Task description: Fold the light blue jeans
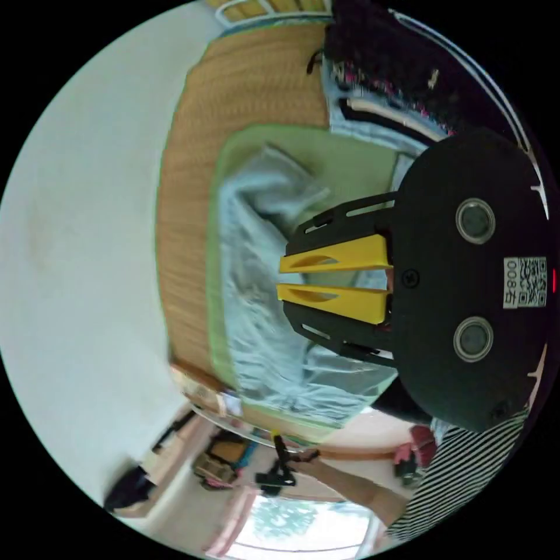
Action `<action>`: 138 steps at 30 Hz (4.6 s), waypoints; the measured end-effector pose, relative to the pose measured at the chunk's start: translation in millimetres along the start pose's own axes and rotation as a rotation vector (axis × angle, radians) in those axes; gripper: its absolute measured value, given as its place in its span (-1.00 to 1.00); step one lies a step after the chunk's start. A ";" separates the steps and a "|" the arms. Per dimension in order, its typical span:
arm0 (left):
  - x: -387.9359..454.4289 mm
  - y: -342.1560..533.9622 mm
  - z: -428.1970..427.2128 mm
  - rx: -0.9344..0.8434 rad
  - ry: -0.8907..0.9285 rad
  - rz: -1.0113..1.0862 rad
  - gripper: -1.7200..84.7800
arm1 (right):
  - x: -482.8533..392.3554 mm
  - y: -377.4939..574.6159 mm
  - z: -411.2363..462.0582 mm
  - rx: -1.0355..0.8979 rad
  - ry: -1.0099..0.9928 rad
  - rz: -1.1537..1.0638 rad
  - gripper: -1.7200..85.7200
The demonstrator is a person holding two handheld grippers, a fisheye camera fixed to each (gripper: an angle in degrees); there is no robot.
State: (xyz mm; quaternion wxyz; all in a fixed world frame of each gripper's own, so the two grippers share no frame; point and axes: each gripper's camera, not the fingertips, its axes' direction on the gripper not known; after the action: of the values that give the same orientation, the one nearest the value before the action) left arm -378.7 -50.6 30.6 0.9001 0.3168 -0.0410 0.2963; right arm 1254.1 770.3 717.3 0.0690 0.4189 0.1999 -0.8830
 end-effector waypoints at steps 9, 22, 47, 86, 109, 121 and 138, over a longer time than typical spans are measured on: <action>-45.8 119.3 92.3 -0.166 -0.281 -0.206 -0.96 | -133.1 161.8 223.3 -0.438 0.082 -0.235 -0.97; -61.9 114.7 118.4 -0.227 -0.511 -0.199 -0.96 | -170.3 170.9 273.2 -0.395 -0.005 -0.180 -0.96; 201.8 -71.0 346.0 -0.167 -0.132 0.443 -0.83 | 172.0 65.1 184.9 0.068 0.064 0.313 -0.76; 92.8 -34.3 249.9 -0.094 0.004 0.346 -0.96 | 384.5 5.3 335.4 -0.249 0.461 0.267 -0.95; -126.0 89.4 -6.5 0.146 -0.346 -0.083 -0.96 | 204.9 121.8 601.5 -0.339 0.053 -0.188 -0.95; -225.5 162.4 -100.8 0.248 -0.299 -0.247 -0.96 | -72.8 146.6 727.5 -0.220 -0.139 -0.723 -0.82; -284.6 201.5 -202.8 0.345 -0.107 -0.215 -0.96 | -169.9 250.4 959.8 -0.312 0.073 -0.961 -0.88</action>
State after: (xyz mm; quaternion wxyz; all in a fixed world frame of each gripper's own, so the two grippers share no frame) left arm -748.3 51.2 -95.2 0.8555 0.4840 -0.0033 0.1839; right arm 751.6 140.1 1320.0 -0.2904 0.2949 0.5018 -0.7595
